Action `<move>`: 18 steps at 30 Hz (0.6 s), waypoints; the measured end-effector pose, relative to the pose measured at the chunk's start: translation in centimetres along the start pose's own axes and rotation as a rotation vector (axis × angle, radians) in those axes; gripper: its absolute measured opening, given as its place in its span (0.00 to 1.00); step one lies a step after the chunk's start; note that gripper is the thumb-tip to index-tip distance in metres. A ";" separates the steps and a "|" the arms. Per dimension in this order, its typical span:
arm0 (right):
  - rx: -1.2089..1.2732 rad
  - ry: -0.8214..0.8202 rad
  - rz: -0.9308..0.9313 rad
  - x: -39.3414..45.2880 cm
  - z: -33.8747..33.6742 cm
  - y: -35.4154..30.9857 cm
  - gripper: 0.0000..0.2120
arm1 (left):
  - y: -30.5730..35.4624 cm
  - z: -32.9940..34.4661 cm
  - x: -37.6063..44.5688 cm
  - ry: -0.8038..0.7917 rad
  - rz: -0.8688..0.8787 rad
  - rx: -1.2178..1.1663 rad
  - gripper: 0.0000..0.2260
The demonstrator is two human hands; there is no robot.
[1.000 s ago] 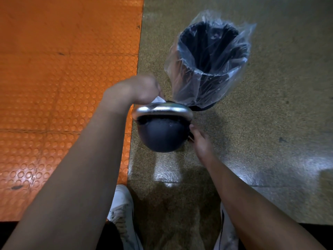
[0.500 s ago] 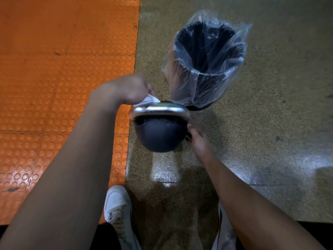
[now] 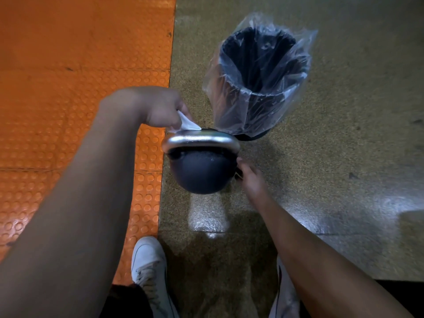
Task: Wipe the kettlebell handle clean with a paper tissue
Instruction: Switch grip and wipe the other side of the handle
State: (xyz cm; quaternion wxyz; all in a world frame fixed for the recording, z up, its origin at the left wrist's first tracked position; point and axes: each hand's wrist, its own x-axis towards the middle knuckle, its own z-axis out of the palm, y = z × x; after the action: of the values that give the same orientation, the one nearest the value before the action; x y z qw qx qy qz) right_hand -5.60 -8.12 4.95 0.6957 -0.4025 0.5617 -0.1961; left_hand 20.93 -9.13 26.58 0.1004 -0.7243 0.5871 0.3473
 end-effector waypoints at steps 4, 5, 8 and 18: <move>0.008 -0.008 -0.001 0.0 0.0 0.0 0.25 | 0.8 0.5 0.0 0.029 -0.027 0.035 0.19; 0.009 -0.009 -0.002 -0.1 0.1 0.0 0.27 | 1.2 0.9 0.2 0.030 -0.031 0.042 0.17; 0.019 -0.013 -0.009 -0.2 0.5 0.1 0.32 | 2.4 1.9 0.2 0.059 -0.025 0.017 0.14; 0.049 0.004 -0.020 -0.6 0.7 -0.5 0.30 | 1.5 6.6 -1.7 0.389 -0.143 -0.385 0.17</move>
State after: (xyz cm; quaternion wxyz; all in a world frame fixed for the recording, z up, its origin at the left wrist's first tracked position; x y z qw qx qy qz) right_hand -5.07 -7.72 5.74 0.7022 -0.3907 0.5541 -0.2175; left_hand 16.88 -4.63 23.18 -0.1294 -0.8227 0.4658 0.2990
